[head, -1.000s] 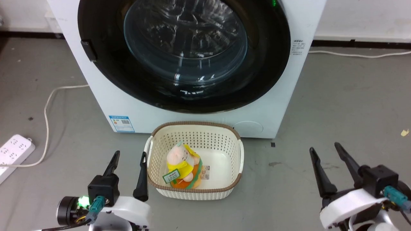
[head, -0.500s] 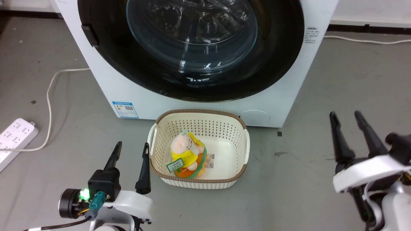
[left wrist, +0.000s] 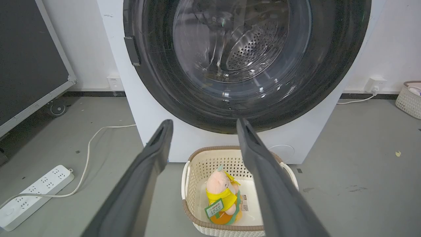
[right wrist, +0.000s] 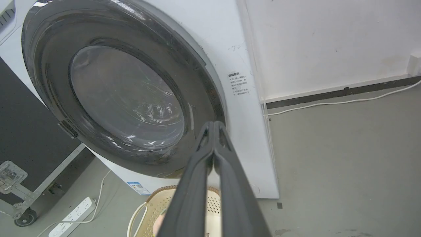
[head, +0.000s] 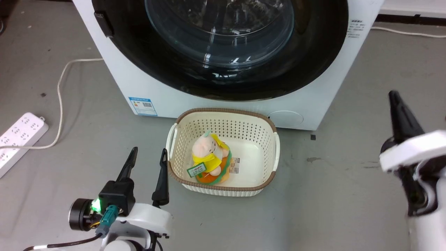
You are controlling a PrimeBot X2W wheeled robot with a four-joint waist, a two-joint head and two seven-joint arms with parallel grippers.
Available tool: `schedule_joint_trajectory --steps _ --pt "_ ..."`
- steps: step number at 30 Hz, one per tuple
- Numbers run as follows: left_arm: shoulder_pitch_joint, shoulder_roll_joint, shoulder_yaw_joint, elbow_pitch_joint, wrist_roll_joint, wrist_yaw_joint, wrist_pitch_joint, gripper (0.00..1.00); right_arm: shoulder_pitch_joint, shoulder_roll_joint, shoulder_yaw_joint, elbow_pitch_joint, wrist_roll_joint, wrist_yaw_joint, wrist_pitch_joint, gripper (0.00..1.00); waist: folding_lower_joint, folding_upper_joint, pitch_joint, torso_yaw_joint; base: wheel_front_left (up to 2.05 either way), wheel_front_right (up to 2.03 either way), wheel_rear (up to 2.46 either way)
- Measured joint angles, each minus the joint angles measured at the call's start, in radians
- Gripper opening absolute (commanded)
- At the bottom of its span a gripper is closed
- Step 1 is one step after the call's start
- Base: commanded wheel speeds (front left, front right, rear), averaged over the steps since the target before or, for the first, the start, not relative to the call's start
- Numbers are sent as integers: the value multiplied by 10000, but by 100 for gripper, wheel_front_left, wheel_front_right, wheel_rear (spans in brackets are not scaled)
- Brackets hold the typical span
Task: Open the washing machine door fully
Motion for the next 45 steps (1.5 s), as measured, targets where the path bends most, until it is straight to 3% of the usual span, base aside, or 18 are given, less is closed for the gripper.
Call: schedule_joint_trajectory --steps 10,21,40,45 --pt "-260 2 -84 -44 -90 90 -186 100 -1825 73 -775 1072 1198 0 593 0 0 0 447 214 0 0 0" --pt "-395 2 -270 -44 -105 98 -443 100 -4097 75 -1868 3335 2437 -2 1816 0 0 0 845 450 0 0 0" --pt "-839 2 -884 -59 -529 278 -803 100 -7670 -928 -3032 6832 3427 -17 3766 0 0 0 1906 1177 0 0 0" --pt "-994 2 -1070 -67 -639 387 -963 100 -8634 -1457 -3325 8052 3620 -17 4362 0 0 0 2227 1419 0 0 0"
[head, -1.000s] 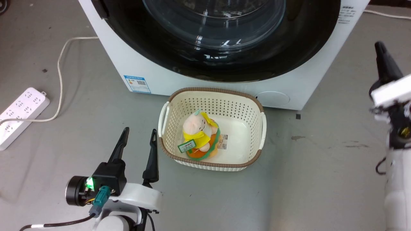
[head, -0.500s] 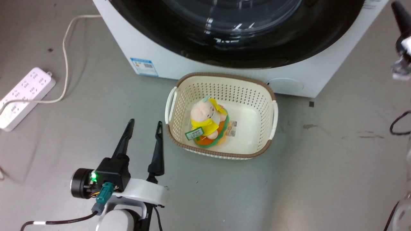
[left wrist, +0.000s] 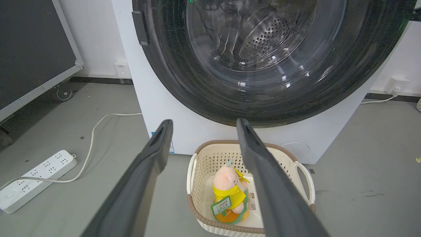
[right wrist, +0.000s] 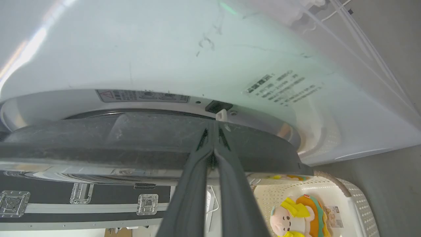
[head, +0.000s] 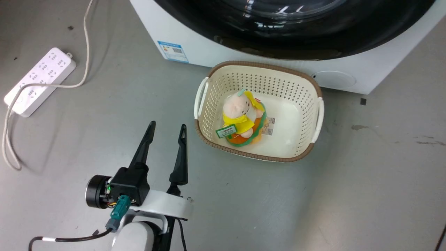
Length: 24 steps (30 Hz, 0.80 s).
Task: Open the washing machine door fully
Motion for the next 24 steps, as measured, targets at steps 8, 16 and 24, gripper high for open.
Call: schedule_joint_trajectory --steps 8,16,24 --pt "-182 2 -261 38 -163 98 -150 100 -1173 -564 -353 1258 456 -6 1001 0 0 1 280 295 0 0 0" --pt "-236 0 -522 73 -286 146 -320 100 -1838 -1057 -581 2215 790 -10 1825 0 0 0 392 536 0 0 0" --pt "-206 2 -543 257 -301 150 -439 100 -1448 -1076 -667 2738 1187 -8 2568 0 0 0 -89 578 0 0 0"
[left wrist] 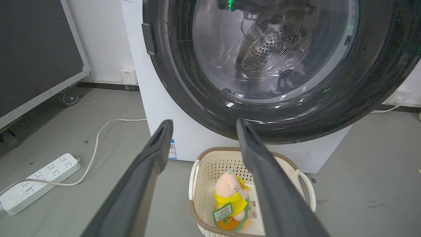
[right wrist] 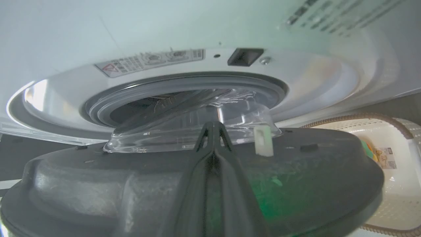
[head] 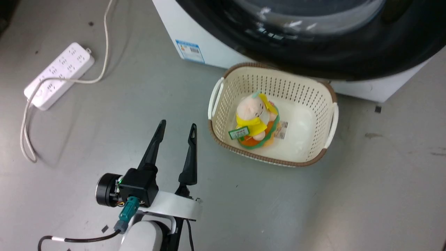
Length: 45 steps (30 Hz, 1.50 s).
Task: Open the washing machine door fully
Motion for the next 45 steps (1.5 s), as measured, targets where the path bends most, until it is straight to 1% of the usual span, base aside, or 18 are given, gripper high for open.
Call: schedule_joint_trajectory --steps 3,9,10,13,17,18,19,20,21,23,28,29,32,33,34,35,41,45 --pt "56 0 2 58 2 -8 0 100 413 157 -33 -105 117 0 161 0 -1 0 -243 -33 0 0 0" --pt "486 0 29 259 65 -73 0 100 2087 989 205 -905 288 2 899 0 -2 0 -1188 -180 0 0 0" --pt "486 0 29 259 65 -73 0 100 2087 989 205 -905 288 2 899 0 -2 0 -1188 -180 0 0 0" --pt "736 0 33 380 79 -163 0 100 3146 1530 428 -1484 351 2 1350 0 -2 0 -1738 -261 0 0 0" --pt "963 -2 42 479 176 -207 0 100 4010 1885 514 -1965 464 4 1695 0 -2 0 -2171 -299 0 0 0" --pt "1148 -2 71 554 236 -274 0 100 4527 2192 516 -2290 602 2 1918 0 -3 0 -2460 -323 0 0 0" --pt "1148 -2 71 554 236 -274 0 100 4527 2192 516 -2290 602 2 1918 0 -3 0 -2460 -323 0 0 0" --pt "1335 -2 132 594 251 -276 0 100 5008 2529 531 -2625 731 4 2197 0 -3 0 -2735 -352 0 0 0" --pt "1335 -2 132 594 251 -276 0 100 5008 2529 531 -2625 731 4 2197 0 -3 0 -2735 -352 0 0 0" --pt "1557 -2 186 648 272 -372 0 100 5694 2966 635 -3166 982 4 2612 0 -3 0 -3088 -387 0 0 0" --pt "1764 -4 186 729 337 -477 0 100 6561 3145 899 -3827 1480 6 3241 0 -3 0 -3434 -346 0 0 0" --pt "1869 -4 182 740 339 -539 0 100 6882 3095 1356 -3935 2155 4 3507 0 -2 0 -3555 -268 0 0 0" --pt "1997 -4 159 790 347 -589 0 100 7350 3076 2497 -4140 3338 4 3636 0 0 0 -3710 -123 0 0 0" --pt "1997 -4 159 790 347 -589 0 100 7350 3076 2497 -4140 3338 4 3636 0 0 0 -3710 -123 0 0 0" --pt "2111 -4 150 828 382 -633 0 100 7725 3095 3382 -4339 4128 6 3547 0 -1 0 -3803 -16 0 0 0" --pt "2154 -4 144 859 414 -644 0 100 7909 3101 3818 -4460 4502 6 3465 0 -1 0 -3846 33 0 0 0" --pt "2309 -4 130 905 428 -711 0 100 8889 3135 6403 -5398 6368 8 2452 0 -1 0 -3988 329 0 0 0" --pt "2313 -4 150 895 428 -713 0 100 9176 3160 7478 -5787 7091 8 1718 0 -1 0 -3980 469 0 0 0"
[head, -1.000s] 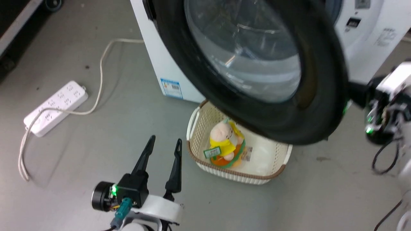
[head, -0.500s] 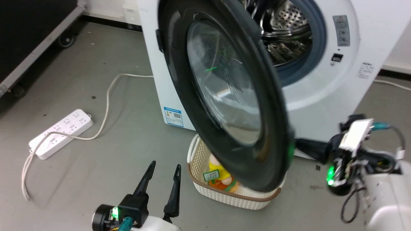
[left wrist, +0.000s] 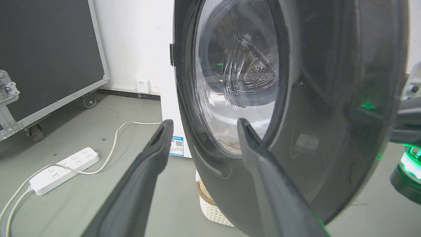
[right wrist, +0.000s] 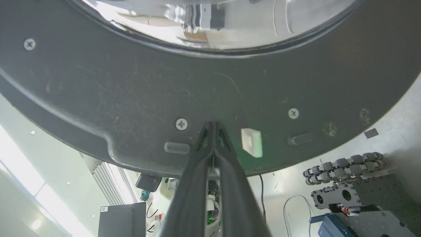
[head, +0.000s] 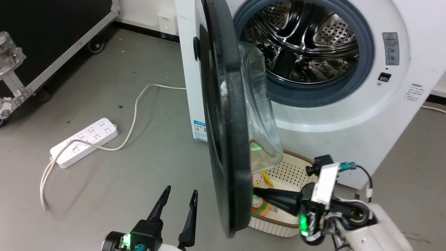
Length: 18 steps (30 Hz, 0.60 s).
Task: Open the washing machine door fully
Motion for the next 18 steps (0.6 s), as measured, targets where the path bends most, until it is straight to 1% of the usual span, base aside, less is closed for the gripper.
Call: schedule_joint_trajectory --steps 4,8,9,10,13,15,18 --pt "0 2 194 -10 2 -19 0 100 85 4 631 -178 380 0 -508 0 2 0 73 28 0 0 0" --pt "2 2 351 -15 17 -90 0 100 86 -4 796 -228 274 0 -1057 0 1 0 70 -62 0 0 0" --pt "1 0 401 -15 17 -92 0 100 87 -25 788 -309 138 -2 -1360 40 2 0 53 -112 0 0 0" --pt "2 0 454 -13 13 -94 -2 100 85 -88 773 -407 -42 0 -1647 100 1 0 32 -170 0 0 0" --pt "12 2 571 -12 -17 -94 -2 100 106 -499 729 -1039 -754 -2 -2568 100 1 0 -39 -396 0 0 0" --pt "26 0 660 -4 -61 -94 -2 100 160 -953 610 -1779 -1616 -2 -3710 100 2 0 -80 -590 0 0 0" --pt "30 2 886 10 -155 -109 -2 100 461 -1808 594 -2955 -3404 0 -5724 100 1 0 -148 -911 0 0 0"
